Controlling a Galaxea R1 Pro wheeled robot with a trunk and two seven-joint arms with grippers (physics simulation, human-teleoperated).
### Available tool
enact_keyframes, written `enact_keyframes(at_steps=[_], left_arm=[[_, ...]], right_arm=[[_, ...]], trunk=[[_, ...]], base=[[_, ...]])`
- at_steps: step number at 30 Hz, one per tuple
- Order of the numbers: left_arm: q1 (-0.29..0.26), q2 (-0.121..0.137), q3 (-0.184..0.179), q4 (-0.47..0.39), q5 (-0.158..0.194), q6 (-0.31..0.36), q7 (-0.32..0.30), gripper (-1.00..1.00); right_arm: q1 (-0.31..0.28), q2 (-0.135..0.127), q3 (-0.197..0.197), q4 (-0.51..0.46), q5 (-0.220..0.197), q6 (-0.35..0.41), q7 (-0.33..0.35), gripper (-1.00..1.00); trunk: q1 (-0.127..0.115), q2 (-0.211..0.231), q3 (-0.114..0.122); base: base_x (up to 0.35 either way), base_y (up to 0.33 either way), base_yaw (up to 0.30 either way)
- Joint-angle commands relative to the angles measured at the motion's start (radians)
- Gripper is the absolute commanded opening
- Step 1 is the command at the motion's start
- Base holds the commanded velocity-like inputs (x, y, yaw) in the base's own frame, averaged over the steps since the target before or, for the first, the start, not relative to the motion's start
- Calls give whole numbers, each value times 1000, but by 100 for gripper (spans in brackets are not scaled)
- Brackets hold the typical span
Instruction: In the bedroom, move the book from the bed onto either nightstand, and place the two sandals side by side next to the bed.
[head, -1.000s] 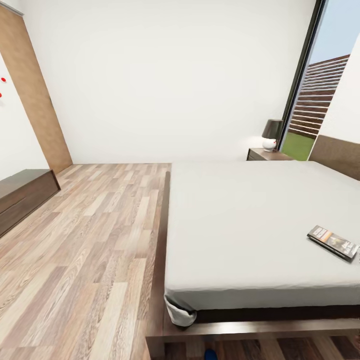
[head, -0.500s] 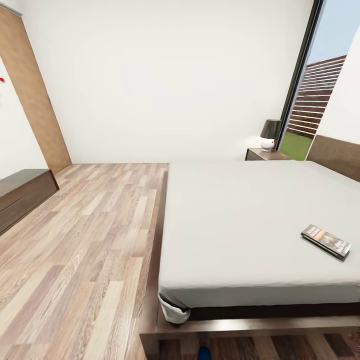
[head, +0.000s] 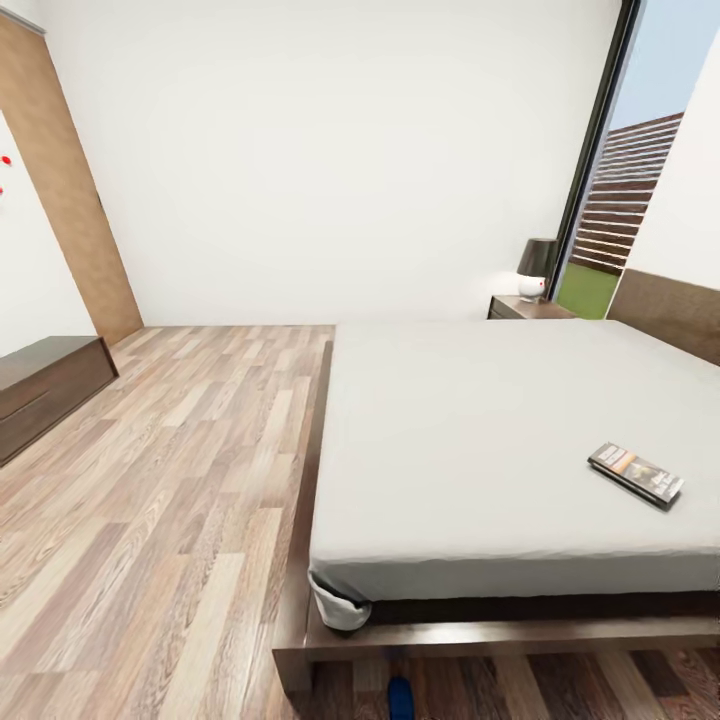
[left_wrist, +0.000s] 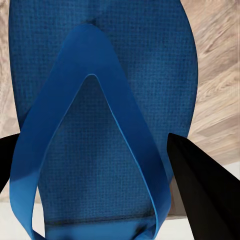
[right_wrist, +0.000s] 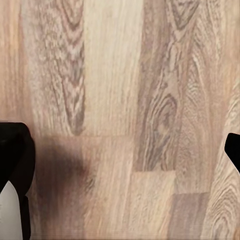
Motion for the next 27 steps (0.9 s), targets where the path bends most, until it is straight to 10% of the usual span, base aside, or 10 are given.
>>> enact_keyframes(at_steps=[1, 22, 27], left_arm=[[0, 0, 2, 0, -11, 6, 2, -100], [0, 0, 2, -2, -12, 6, 3, -100], [-2, -6, 0, -2, -68, 6, 2, -100]], right_arm=[[0, 0, 2, -2, 8, 6, 3, 100], [1, 0, 2, -3, 8, 5, 3, 100], [1, 0, 3, -3, 9, 5, 3, 100]], trunk=[[0, 0, -1], [0, 0, -1], [0, 0, -1]], base=[[-146, -10, 0], [-132, -67, 0], [-4, -4, 0]])
